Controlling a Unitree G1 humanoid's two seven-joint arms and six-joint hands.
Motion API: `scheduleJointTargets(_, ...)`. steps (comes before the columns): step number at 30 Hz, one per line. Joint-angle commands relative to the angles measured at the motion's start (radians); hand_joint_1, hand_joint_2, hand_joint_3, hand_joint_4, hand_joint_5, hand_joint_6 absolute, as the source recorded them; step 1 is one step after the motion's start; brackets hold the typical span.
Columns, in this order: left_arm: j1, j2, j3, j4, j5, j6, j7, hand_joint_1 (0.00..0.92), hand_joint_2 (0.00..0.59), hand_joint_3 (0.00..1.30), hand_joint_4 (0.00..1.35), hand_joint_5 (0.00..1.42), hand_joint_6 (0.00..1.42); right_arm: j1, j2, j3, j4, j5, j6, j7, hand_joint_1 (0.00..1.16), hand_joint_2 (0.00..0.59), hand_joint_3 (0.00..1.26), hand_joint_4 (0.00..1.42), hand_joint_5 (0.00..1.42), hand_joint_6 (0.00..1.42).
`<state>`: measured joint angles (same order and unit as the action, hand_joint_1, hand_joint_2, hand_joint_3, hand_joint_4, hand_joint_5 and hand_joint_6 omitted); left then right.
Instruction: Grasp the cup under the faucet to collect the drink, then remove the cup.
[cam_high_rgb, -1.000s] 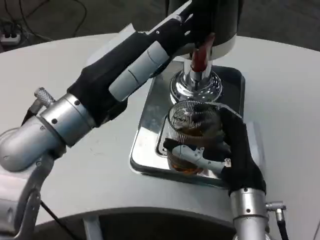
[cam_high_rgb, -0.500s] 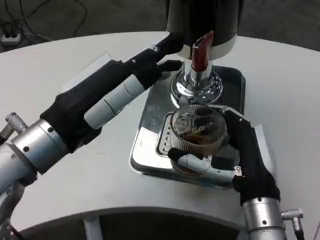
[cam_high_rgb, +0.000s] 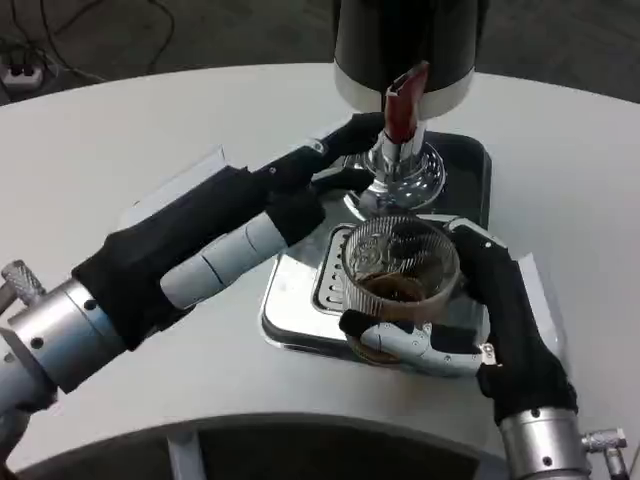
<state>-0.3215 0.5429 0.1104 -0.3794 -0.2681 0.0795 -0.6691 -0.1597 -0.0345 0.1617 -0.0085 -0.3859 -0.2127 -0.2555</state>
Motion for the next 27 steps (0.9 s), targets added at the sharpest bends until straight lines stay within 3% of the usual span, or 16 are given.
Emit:
scheduleJointTargets(1, 0.014, 0.026, 0.011, -0.028, -0.007, -0.038, -0.02, 0.0, 0.078, 0.07, 0.0, 0.1, 0.06, 0.022, -0.003, -0.01, -0.069, 0.009, -0.006, 0.016, 0.93, 0.079, 0.86, 0.89, 1.1, 1.16)
scheduleJointTargets(7, 0.048, 0.047, 0.018, -0.049, 0.008, -0.095, -0.027, 0.0, 0.078, 0.08, 0.0, 0.11, 0.07, 0.058, -0.015, -0.026, -0.139, 0.021, 0.007, 0.053, 0.93, 0.079, 0.86, 0.89, 1.1, 1.16)
scheduleJointTargets(15, 0.139, 0.047, 0.085, -0.052, 0.036, -0.29, -0.023, 0.0, 0.078, 0.08, 0.0, 0.11, 0.07, 0.117, -0.031, -0.053, -0.24, 0.052, 0.031, 0.114, 0.93, 0.079, 0.86, 0.89, 1.1, 1.16)
scheduleJointTargets(19, 0.166, 0.091, 0.137, -0.012, 0.029, -0.41, -0.07, 0.0, 0.082, 0.08, 0.0, 0.09, 0.04, 0.163, -0.047, -0.076, -0.288, 0.075, 0.036, 0.141, 0.93, 0.079, 0.86, 0.89, 1.1, 1.16)
scheduleJointTargets(23, 0.178, 0.126, 0.141, 0.001, 0.029, -0.519, -0.114, 0.0, 0.085, 0.08, 0.0, 0.09, 0.03, 0.195, -0.06, -0.087, -0.336, 0.092, 0.039, 0.17, 0.93, 0.079, 0.86, 0.89, 1.1, 1.16)
scheduleJointTargets(27, 0.21, 0.151, 0.144, -0.013, 0.01, -0.607, -0.151, 0.0, 0.088, 0.07, 0.0, 0.09, 0.03, 0.241, -0.088, -0.105, -0.437, 0.149, 0.065, 0.245, 0.93, 0.079, 0.86, 0.89, 1.1, 1.16)
